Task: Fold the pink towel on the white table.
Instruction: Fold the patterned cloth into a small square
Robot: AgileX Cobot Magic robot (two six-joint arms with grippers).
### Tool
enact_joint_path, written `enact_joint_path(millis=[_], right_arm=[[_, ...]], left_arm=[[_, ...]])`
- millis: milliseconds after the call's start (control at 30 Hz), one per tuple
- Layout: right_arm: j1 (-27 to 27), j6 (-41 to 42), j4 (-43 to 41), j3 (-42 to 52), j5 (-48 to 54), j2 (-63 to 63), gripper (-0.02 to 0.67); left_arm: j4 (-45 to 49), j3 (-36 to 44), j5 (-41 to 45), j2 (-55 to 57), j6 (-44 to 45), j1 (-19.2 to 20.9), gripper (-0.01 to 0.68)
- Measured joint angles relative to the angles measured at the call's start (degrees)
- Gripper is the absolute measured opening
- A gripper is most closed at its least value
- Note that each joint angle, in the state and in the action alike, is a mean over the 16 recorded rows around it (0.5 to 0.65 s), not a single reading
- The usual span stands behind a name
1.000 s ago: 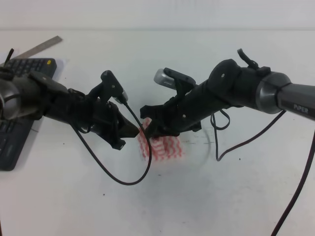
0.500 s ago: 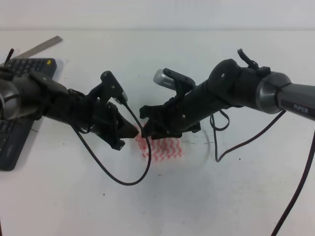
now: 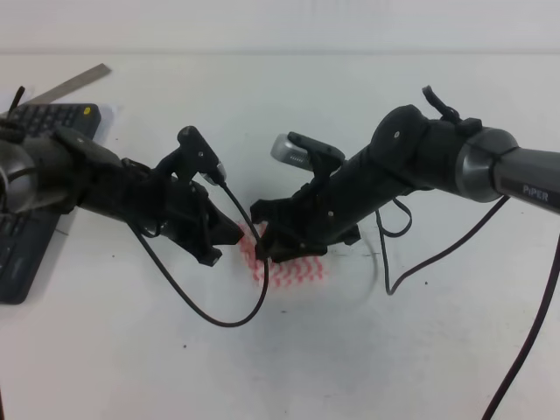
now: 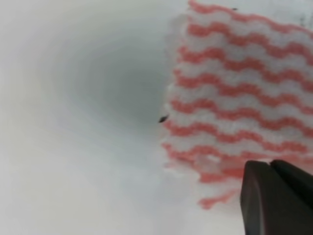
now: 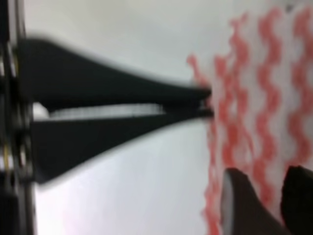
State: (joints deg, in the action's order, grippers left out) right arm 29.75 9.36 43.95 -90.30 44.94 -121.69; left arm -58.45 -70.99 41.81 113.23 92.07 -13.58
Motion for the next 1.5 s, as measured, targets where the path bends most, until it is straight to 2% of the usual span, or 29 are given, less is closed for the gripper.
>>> enact_joint_path(millis=[333, 633, 1033, 1233, 1500], right_arm=[[0.0, 0.0, -2.6, 0.0, 4.4, 0.0, 0.080], [0.0, 0.0, -4.2, 0.0, 6.9, 0.1, 0.050], [-2.5, -0.7, -5.1, -0.1, 5.1, 2.1, -0.008], [-4.8, -1.3, -5.5, -0.1, 4.7, 2.8, -0.015], [-6.1, -1.6, -6.2, -0.1, 5.9, 2.7, -0.016]], left_arm=[[-0.9, 0.0, -1.1, -0.1, -0.9, 0.0, -0.003], [-3.5, 0.0, -1.1, -0.1, -0.9, 0.0, -0.003], [-12.3, 0.0, -1.9, 0.0, -3.2, -0.1, -0.003], [-17.0, 0.0, -2.6, 0.0, -4.2, -1.5, -0.003], [-18.3, 0.0, -5.5, 0.4, -4.7, -4.6, -0.003]])
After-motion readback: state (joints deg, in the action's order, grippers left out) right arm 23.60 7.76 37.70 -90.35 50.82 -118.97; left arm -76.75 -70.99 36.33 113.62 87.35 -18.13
